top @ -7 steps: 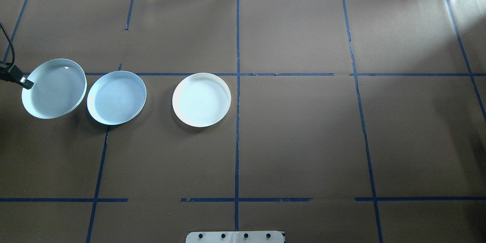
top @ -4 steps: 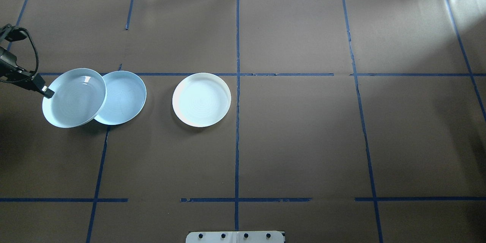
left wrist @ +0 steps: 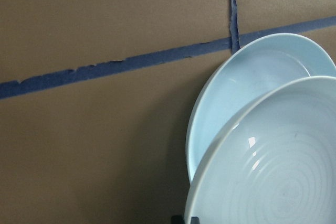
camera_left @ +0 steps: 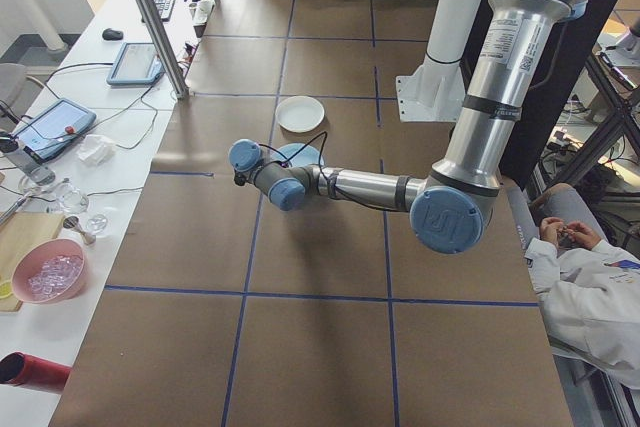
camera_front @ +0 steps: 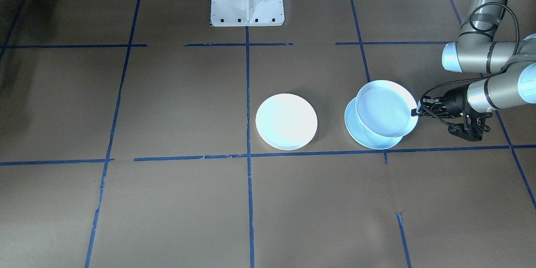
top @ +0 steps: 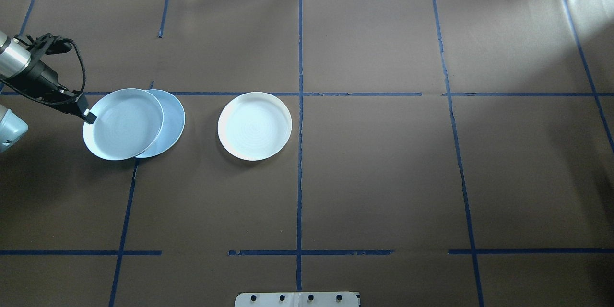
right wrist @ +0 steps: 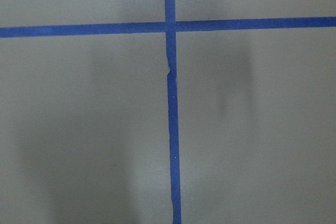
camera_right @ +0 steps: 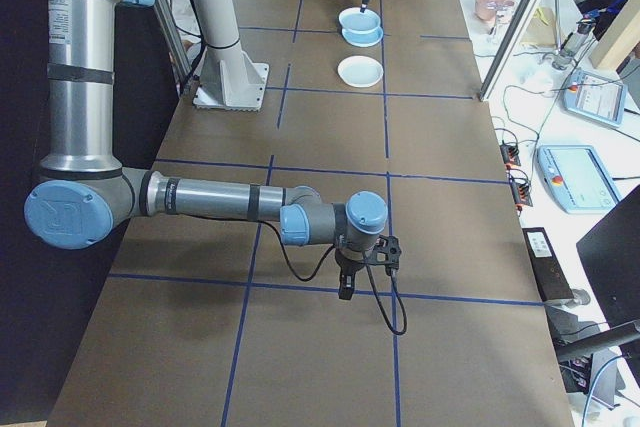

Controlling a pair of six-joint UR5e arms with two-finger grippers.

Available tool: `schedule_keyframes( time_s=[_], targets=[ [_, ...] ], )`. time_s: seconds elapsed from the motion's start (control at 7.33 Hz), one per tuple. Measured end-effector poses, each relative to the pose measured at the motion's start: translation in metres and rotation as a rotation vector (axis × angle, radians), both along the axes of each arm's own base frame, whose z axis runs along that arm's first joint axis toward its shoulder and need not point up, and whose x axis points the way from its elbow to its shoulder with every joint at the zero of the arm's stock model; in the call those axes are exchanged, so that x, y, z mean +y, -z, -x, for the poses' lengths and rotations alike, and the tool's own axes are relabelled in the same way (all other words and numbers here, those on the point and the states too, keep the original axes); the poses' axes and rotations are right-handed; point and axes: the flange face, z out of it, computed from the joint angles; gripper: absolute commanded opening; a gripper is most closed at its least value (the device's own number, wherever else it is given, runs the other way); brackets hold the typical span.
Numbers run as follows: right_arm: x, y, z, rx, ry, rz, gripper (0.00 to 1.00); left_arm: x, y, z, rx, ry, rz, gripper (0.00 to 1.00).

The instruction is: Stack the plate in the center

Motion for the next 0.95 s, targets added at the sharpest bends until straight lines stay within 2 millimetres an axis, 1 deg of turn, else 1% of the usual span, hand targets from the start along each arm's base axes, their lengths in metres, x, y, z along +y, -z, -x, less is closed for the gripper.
schedule_keyframes(
  time_s=[0.41, 0.55, 0.68, 0.95],
  targets=[
    [0.0, 0.0, 0.0, 0.0, 0.0, 0.0, 1.0, -0.009, 0.007, -0.015, -0.017, 0.003, -0.013, 0.0],
    [0.0, 0.0, 0.0, 0.0, 0.0, -0.001, 1.0, -0.012, 0.007, -0.018, -0.02, 0.003, -0.012, 0.15],
    [0.0, 0.0, 0.0, 0.0, 0.0, -0.001, 1.0, -0.016, 0.007, -0.021, -0.021, 0.001, -0.01, 0.61],
    [0.0, 0.0, 0.0, 0.0, 0.001, 0.0, 1.0, -0.019, 0.008, -0.026, -0.024, 0.0, -0.012, 1.0]
  ],
)
